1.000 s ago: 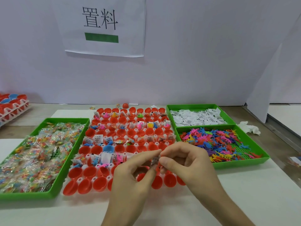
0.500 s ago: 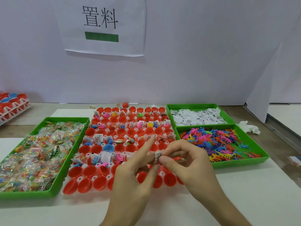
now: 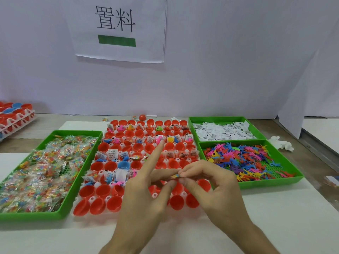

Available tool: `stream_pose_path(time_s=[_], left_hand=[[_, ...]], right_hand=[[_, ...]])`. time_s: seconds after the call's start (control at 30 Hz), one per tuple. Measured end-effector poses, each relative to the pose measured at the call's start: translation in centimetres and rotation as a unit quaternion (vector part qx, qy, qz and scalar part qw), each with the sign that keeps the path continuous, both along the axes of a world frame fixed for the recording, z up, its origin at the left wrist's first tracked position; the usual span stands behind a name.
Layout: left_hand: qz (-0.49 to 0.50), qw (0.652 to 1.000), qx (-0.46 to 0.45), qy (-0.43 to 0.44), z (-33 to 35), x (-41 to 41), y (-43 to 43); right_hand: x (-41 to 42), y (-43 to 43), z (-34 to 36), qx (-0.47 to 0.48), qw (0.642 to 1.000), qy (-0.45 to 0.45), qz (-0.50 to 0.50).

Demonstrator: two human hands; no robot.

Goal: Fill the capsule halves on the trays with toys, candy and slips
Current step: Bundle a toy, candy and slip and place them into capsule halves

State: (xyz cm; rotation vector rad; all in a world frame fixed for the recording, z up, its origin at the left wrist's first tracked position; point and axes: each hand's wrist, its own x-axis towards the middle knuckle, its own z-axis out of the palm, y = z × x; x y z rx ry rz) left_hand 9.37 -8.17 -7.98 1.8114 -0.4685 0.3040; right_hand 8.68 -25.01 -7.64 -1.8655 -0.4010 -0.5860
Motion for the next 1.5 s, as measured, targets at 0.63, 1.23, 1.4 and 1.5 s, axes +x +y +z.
stream_pose_path(time_s=[0.63, 1.23, 1.4, 1.5], left_hand=[[0.119, 0.979, -0.162, -0.034, 0.6, 1.1, 1.2], [0.114, 0.983, -0.146, -0.018, 0.9, 0.6, 1.0], [0.115, 0.984, -0.138, -0.021, 1.0, 0.6, 1.0], [0.118, 0.984, -0.130, -0.023, 1.0, 0.5, 1.0]], right_hand=[[4.6, -3.0, 1.9, -0.280, 0.945, 0.148, -0.086], [5.2, -2.1, 1.1, -0.332, 0.920, 0.195, -0.072], [5.6, -2.3, 0.5, -0.312, 0.926, 0.195, -0.085], [6.1, -2.4, 0.7, -0.308, 0.924, 0.215, -0.074]])
